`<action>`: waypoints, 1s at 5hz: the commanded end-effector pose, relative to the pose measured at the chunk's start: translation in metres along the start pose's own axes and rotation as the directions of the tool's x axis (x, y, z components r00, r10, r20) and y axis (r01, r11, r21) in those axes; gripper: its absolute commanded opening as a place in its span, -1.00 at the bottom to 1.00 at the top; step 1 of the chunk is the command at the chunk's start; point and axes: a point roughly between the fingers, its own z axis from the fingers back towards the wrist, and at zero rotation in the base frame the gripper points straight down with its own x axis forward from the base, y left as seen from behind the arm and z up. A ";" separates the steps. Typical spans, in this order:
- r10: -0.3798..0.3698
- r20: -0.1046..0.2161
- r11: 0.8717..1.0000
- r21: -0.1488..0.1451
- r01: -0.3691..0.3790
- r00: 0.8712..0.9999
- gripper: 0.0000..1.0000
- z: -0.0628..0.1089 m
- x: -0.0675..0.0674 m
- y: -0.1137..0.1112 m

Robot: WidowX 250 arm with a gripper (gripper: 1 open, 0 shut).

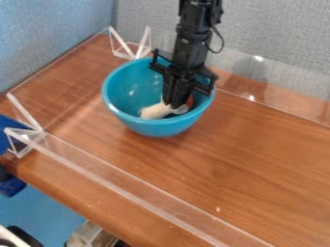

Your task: Remove the mushroom from inside the blue bowl and put it on the table

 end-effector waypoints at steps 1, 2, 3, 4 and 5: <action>-0.010 0.069 1.000 0.019 0.008 0.998 -1.00 0.021 0.001 0.000; -0.013 0.083 1.000 0.022 0.011 0.996 -1.00 0.025 -0.001 -0.001; -0.017 0.101 1.000 0.027 0.014 0.995 -1.00 0.032 -0.004 -0.002; -0.020 0.124 0.999 0.033 0.016 0.992 -1.00 0.041 -0.008 -0.002; -0.027 0.182 0.999 0.044 0.019 0.983 -1.00 0.069 -0.019 -0.004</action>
